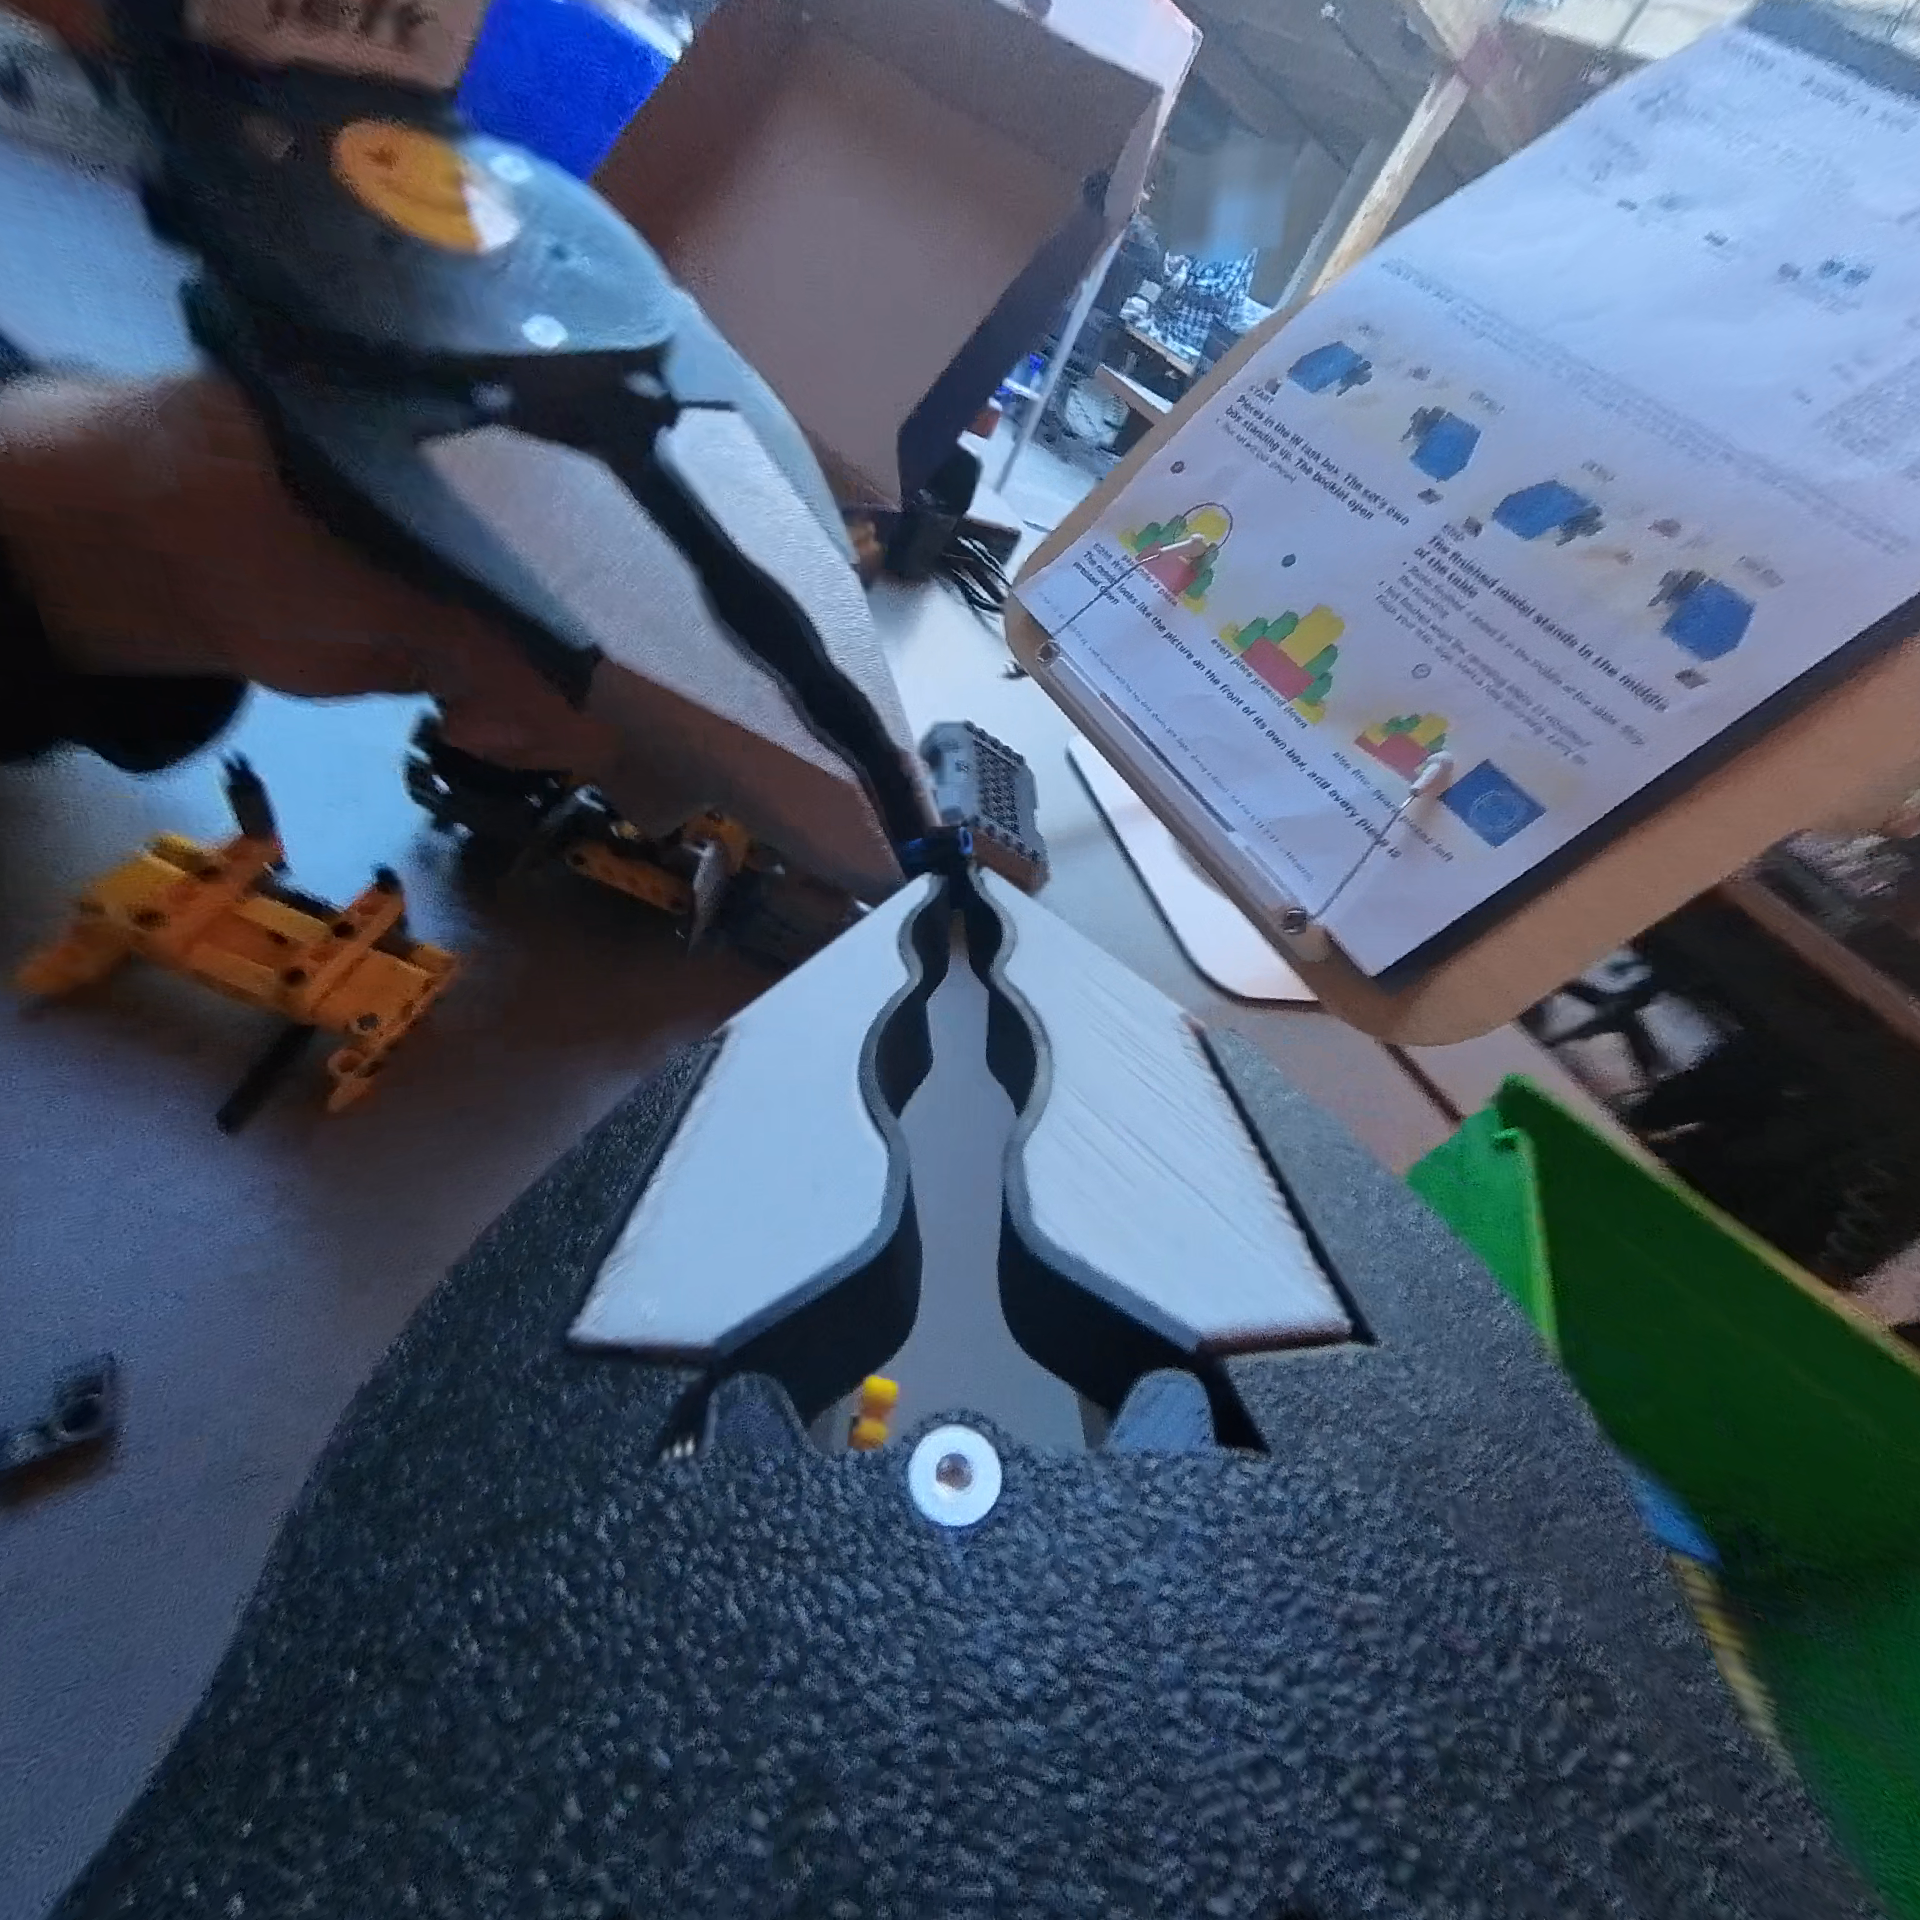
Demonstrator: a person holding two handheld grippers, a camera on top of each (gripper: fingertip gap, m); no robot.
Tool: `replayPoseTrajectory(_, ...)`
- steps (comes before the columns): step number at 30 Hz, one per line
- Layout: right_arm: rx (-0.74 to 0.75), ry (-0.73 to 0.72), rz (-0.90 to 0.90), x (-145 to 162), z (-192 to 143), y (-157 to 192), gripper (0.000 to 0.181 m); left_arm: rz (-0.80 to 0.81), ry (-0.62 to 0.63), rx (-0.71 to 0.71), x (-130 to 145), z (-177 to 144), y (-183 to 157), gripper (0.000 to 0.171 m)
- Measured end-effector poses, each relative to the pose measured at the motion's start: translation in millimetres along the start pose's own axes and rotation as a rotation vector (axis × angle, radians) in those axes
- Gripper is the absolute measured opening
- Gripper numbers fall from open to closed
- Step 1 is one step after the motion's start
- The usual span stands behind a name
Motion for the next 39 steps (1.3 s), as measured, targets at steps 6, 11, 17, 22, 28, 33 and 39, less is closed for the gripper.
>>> replayPoseTrajectory(6,-0.096,-0.152,0.407,-3,1,-7,0.0,0.144,-0.018,-0.083,-12,-10,-4,0.001)
replayPoseTrajectory(11,-0.046,-0.256,0.625,5,-10,-32,0.0,-0.025,-0.112,0.055,-14,-15,-8,0.0)
replayPoseTrajectory(17,-0.154,-0.251,0.631,11,-9,-32,0.0,-0.066,-0.048,0.039,-4,-2,-4,0.0)
replayPoseTrajectory(22,-0.294,-0.234,0.638,11,4,-13,0.0,-0.058,-0.044,-0.007,1,2,-4,0.0)
replayPoseTrajectory(28,-0.333,-0.263,0.756,17,0,-22,0.0,0.005,-0.03,-0.054,4,5,-7,0.0)
replayPoseTrajectory(33,-0.401,-0.265,0.811,19,4,-18,0.0,0.04,-0.019,-0.069,5,6,-9,0.0)
replayPoseTrajectory(39,-0.416,-0.252,0.808,19,6,-15,0.0,0.041,-0.019,-0.076,6,6,-7,0.0)
Point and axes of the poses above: each gripper's, where its closed fingertips meet, z out along the fingers, x out of its underside, y = z × x across the jaws, the point moved 8 cm from there along -z, back along the fingers
